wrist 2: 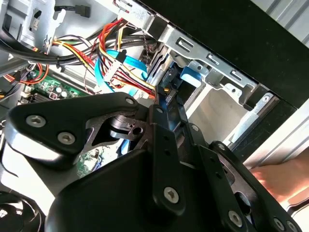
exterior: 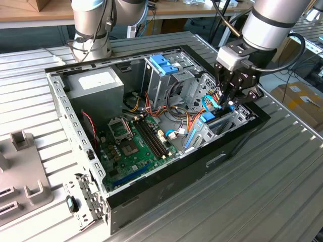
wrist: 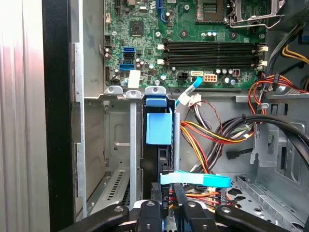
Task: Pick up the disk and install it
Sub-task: 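Insert the second disk wire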
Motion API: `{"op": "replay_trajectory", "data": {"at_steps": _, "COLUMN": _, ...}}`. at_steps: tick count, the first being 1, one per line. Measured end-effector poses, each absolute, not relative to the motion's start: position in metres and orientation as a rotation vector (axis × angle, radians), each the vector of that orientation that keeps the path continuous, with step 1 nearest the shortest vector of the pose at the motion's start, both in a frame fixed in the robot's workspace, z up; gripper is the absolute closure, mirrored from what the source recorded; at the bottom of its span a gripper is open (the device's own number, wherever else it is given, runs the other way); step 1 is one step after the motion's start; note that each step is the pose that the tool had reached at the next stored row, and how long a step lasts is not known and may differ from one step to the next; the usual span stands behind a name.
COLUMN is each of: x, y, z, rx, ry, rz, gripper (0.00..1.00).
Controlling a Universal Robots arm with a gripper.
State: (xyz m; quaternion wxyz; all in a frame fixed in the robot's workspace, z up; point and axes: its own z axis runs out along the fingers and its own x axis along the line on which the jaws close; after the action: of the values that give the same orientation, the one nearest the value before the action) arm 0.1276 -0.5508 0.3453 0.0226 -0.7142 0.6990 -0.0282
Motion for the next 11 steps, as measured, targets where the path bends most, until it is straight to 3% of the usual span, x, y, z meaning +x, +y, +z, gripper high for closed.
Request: {"op": "replay_trajectory", "data": {"at_steps": 11, "x": 0.1319, "y": -0.5508, "z": 0.3463, "rx": -2.214, "ry": 2.167, "rz": -0.087, "gripper": 0.76}}
